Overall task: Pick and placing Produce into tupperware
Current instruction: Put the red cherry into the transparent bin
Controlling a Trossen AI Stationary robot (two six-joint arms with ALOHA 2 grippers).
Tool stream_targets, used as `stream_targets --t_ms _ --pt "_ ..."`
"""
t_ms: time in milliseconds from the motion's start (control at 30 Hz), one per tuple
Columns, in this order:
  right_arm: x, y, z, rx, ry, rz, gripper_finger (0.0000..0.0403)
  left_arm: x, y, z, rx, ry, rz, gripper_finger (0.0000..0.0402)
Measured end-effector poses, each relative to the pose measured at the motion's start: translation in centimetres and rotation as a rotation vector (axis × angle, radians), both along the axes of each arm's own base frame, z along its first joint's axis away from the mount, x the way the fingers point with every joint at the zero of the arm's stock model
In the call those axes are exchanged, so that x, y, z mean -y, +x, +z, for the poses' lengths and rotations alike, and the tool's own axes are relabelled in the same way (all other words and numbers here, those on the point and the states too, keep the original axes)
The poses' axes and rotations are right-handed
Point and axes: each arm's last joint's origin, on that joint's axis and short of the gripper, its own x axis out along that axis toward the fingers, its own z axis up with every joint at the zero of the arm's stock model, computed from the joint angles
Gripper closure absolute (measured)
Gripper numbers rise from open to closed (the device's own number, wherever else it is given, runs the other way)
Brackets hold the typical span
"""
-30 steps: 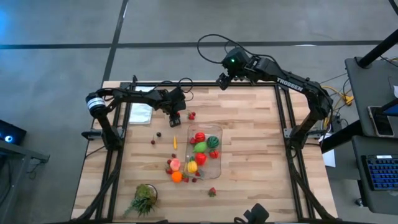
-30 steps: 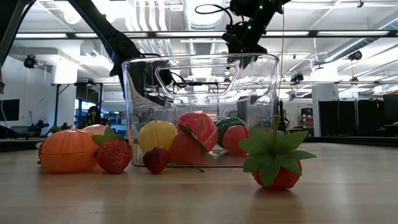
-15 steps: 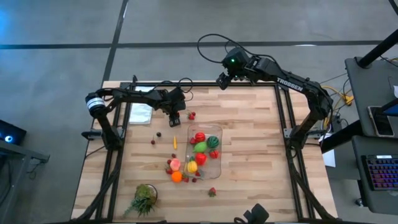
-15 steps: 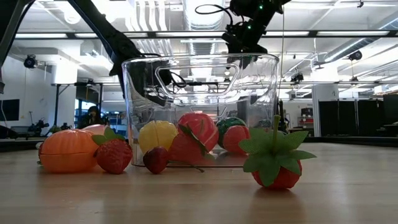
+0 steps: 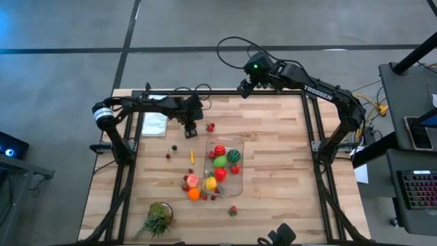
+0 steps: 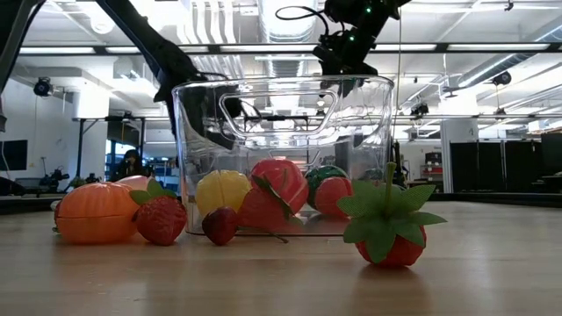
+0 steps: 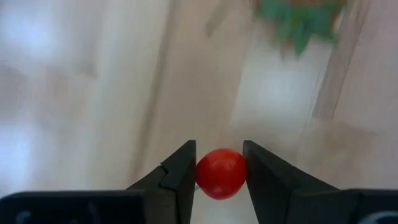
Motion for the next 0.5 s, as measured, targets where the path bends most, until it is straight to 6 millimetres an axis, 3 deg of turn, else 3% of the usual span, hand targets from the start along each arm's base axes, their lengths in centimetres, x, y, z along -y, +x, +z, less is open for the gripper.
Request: stream_targets --t_ms 333,500 --pt "0.4 -0.2 0.1 0.082 0.062 -0.106 0.0155 -1.0 1.6 5.8 0.14 0.132 -0.049 0.0297" --pt "-0.7 -0.1 -0.3 0.056 0.144 -0.064 0.0159 0.0 2.0 8.6 0.225 0.16 -0.048 0.0297"
